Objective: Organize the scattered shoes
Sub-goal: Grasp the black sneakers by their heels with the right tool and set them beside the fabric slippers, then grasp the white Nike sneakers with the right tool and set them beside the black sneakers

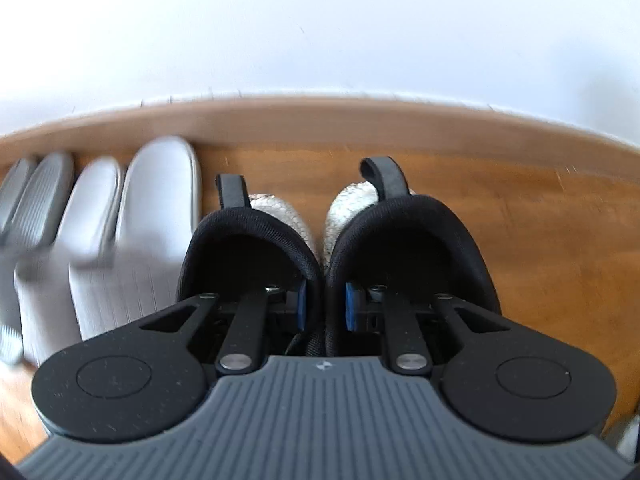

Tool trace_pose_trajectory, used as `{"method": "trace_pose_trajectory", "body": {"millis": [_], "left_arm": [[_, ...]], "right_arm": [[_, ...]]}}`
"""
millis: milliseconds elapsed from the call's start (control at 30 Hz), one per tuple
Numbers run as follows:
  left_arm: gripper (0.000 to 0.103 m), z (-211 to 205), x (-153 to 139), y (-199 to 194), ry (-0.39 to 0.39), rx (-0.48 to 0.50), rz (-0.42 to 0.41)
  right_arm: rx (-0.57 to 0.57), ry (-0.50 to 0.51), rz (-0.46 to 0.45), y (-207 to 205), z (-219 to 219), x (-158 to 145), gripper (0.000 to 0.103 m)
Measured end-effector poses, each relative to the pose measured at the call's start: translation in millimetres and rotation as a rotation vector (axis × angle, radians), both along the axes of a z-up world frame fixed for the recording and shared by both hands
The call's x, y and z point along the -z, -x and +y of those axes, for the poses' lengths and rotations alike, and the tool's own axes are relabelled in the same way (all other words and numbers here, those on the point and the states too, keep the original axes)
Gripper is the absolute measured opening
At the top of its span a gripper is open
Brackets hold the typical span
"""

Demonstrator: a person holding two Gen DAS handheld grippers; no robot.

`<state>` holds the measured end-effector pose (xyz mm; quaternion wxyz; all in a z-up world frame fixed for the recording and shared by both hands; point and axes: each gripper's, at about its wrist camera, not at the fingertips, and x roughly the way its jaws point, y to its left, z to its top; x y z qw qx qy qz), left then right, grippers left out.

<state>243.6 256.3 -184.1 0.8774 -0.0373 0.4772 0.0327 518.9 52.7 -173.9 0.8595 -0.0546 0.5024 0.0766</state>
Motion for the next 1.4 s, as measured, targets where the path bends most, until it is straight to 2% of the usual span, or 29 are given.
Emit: {"method": "trace_pose_trajectory", "body": {"millis": [200,300,367,433,500,567,633,733,767,833,967,1100,1200,1267,1300,1367,1400], "left_arm": [[0.102,-2,12,-6,0.014,-0.01,0.02],[0.102,-3,11,-5,0.011,-0.01,0.02],[0.102,-4,7,-4,0.018,-0.006,0.021],[0.102,-7,4,-2,0.018,-0.001,0.014],[0.102,-11,-4,2,0.014,0.004,-0.005],[0.102,-16,-9,5,0.018,0.005,-0.013],[0.102,-24,-16,10,0.023,0.012,-0.021],[0.102,-39,-23,17,0.029,0.028,-0.032],[0.102,-48,-25,19,0.031,0.042,-0.033],[0.102,-65,-28,23,0.037,0.07,-0.034],[0.102,-98,-33,27,0.023,0.12,-0.031],[0.102,-123,-37,33,0.005,0.163,-0.028],[0.102,-134,-38,38,-0.005,0.197,-0.023],[0.102,-136,-35,39,-0.013,0.214,-0.016],[0.102,-137,-34,40,-0.016,0.214,-0.013],[0.102,-131,-25,34,-0.009,0.202,0.003],[0.102,-128,-21,31,-0.006,0.195,0.011]], "right_arm": [[0.071,-0.009,0.001,-41,2,-12,0.02],[0.115,-0.119,0.046,-45,-19,-26,0.034],[0.128,-0.191,0.029,-34,-37,-42,0.071],[0.133,-0.258,0.015,-20,-55,-59,0.081],[0.105,-0.298,0.017,1,-72,-77,0.081],[0.016,-0.297,0.008,28,-90,-94,0.081],[-0.104,-0.244,-0.044,78,-124,-119,0.081],[-0.162,-0.164,-0.105,144,-179,-138,0.082],[-0.155,-0.142,-0.107,170,-207,-136,0.082],[-0.123,-0.124,-0.082,190,-239,-119,0.082],[0.024,-0.125,0.062,230,-313,-72,0.081],[0.048,-0.132,0.103,234,-338,-45,0.082],[0.044,-0.122,0.126,214,-336,-22,0.083],[0.061,-0.08,0.171,195,-328,-2,0.082],[0.055,-0.08,0.183,189,-323,6,0.081],[0.061,-0.046,0.18,178,-314,10,0.066],[0.076,-0.03,0.18,172,-311,10,0.065]]}}
